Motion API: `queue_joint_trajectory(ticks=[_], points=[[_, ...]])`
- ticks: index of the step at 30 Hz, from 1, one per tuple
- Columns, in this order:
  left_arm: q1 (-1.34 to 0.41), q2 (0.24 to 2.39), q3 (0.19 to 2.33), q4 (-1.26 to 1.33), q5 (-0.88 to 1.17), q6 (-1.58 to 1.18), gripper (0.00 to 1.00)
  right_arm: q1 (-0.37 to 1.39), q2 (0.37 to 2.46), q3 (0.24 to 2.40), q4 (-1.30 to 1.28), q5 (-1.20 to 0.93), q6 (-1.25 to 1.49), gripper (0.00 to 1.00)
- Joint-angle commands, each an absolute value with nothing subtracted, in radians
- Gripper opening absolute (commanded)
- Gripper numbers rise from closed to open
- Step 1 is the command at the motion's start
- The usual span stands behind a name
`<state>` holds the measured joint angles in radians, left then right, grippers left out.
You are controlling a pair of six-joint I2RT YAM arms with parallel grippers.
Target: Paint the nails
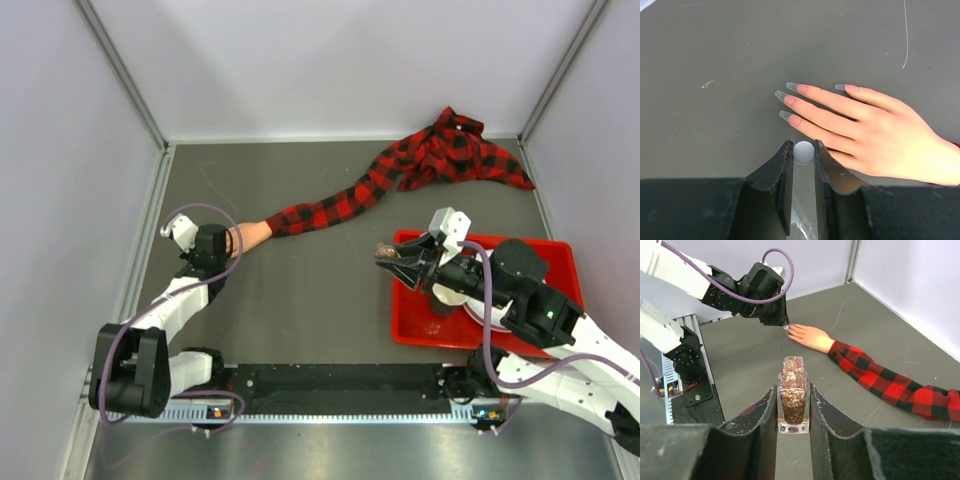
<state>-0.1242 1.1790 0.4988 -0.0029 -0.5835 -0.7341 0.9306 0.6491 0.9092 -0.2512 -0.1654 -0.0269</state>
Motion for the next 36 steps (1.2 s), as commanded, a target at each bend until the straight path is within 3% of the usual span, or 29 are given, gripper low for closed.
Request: queue_joint_trajectory(ticks=[1,36], points=[[-0.115,1.196,0.515,0.057,-0.574,-0.736,0.00,0.919,0.647,0.917,-0.201,-0.160,-0.043,0.00],[-0.098,1.252,0.538,0.095,-0.548,-0.729,0.00,0.919,0.664,0.920,-0.199,-0.169,-0.041,0.00]])
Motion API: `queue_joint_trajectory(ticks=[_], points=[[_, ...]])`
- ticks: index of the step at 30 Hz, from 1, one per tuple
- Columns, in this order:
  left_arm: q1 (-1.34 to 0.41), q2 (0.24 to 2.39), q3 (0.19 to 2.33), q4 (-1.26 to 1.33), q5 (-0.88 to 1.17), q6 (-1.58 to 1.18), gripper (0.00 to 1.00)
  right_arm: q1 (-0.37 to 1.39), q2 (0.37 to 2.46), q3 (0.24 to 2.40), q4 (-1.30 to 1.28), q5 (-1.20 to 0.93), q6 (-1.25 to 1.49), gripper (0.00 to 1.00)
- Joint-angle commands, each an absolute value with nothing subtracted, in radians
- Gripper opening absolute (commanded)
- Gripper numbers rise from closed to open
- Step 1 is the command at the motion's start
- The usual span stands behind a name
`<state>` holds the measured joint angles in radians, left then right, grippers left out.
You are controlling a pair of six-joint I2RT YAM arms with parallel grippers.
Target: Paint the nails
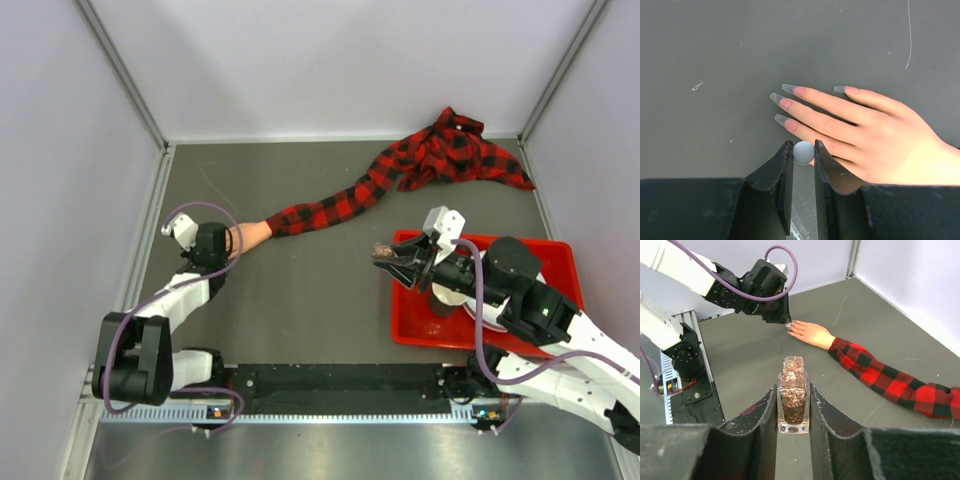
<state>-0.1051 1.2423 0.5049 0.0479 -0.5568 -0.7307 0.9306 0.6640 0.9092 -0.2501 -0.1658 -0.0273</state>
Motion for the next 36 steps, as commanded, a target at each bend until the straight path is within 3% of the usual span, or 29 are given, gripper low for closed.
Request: queue_joint_trajectory(ticks=[1,36], points=[[-0.098,1.255,0.537,0.095,-0.549,-0.729,0.00,0.920,0.664,0.920,-0.198,-0.167,-0.041,0.00],[-0.098,1.236,0.554,0.095,-0.558,-0.712,0.00,0.920,0.667,0.919,-0.195,-0.173,-0.038,0.00]])
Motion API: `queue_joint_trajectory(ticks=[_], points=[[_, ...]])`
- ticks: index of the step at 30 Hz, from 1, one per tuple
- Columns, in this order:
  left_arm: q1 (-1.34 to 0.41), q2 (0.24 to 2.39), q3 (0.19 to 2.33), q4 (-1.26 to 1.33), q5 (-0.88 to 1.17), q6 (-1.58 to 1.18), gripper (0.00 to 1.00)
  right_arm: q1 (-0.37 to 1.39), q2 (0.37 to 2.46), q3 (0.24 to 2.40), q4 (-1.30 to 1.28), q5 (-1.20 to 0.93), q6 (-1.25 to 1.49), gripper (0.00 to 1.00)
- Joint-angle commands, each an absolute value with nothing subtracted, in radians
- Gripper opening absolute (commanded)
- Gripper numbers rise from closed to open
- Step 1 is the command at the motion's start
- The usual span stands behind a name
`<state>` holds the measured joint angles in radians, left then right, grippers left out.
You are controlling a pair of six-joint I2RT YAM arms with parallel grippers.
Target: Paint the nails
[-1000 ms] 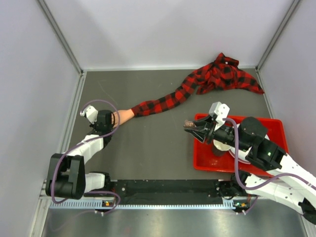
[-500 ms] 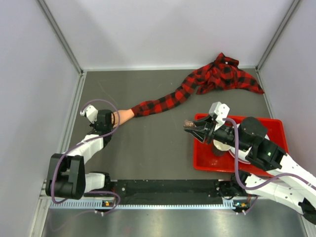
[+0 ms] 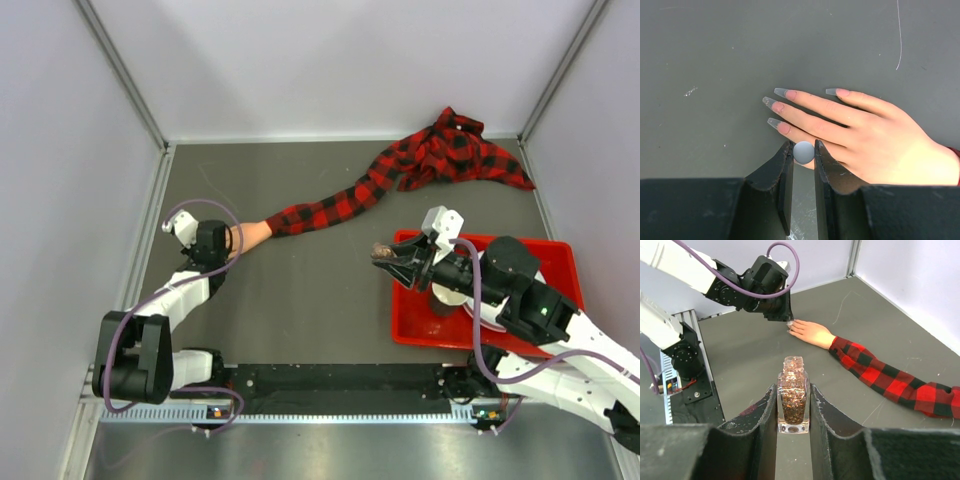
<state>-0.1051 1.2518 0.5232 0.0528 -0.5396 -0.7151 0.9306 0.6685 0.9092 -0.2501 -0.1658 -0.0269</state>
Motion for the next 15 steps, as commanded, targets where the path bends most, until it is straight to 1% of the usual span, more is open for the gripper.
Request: queue_joint_trajectory(ticks=[1,15], points=[[-0.098,1.239,0.554,0.095,-0.557,-0.710,0.00,0.919,0.670,0.917,-0.195,-0.173,-0.038,0.00],[-0.097,1.216,0.526,0.083,-0.581,-0.707,0.00,0.920,0.672,0.920,-0.193,-0.178,-0.037,0.00]])
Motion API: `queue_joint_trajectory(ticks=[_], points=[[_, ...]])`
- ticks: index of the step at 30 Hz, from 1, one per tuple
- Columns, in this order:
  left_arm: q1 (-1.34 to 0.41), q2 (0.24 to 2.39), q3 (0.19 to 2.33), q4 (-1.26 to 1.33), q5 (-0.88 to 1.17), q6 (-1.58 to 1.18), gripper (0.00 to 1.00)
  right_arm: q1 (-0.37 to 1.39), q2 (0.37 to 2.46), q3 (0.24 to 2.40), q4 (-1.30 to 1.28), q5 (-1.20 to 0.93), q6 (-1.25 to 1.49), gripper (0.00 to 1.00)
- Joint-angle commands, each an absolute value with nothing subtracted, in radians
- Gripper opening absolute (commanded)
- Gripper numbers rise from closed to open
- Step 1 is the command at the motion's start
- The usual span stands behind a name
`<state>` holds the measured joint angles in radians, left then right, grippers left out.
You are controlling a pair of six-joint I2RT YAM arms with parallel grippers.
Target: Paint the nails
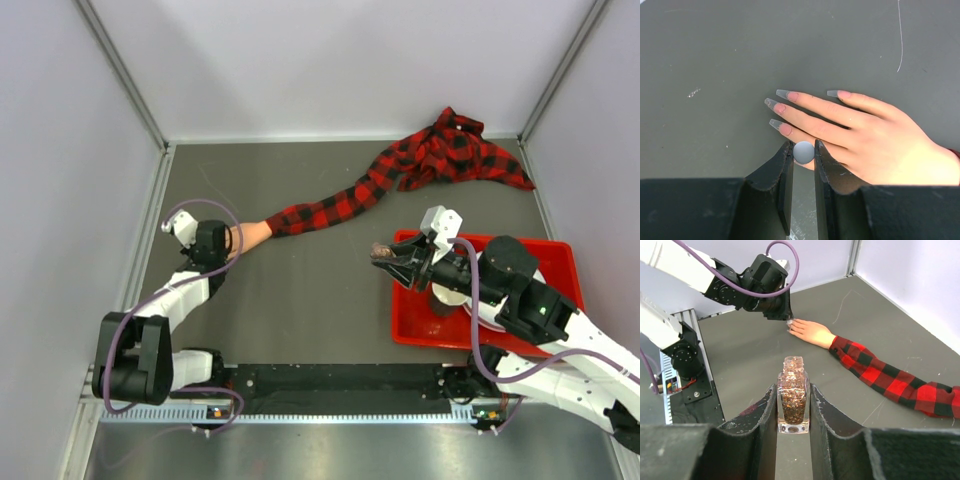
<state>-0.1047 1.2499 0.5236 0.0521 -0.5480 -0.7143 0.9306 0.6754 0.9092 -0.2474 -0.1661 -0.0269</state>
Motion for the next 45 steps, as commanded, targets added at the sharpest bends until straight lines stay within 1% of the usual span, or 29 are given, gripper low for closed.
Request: queue_joint_trajectory(ticks=[1,26,36,45], points=[[-0.097,1.215,0.525,0.084,-0.581,-0.707,0.00,0.920,0.672,0.920,-0.192,-0.178,-0.037,0.00],[-0.094,1.189,0.509,0.031,-0.555,-0.718,0.00,0.920,0.672,0.920,-0.193,-0.186,-0.035,0.00],[-0.094,1.216,0.515,0.029,-0.563,-0.724,0.00,0.920,0.672,0.920,-0.192,-0.186,-0.035,0.00],[-0.091,1.258,0.549,-0.025,-0.568,-0.765,0.00,0.919,0.672,0.920,-0.192,-0.187,-0.035,0.00]])
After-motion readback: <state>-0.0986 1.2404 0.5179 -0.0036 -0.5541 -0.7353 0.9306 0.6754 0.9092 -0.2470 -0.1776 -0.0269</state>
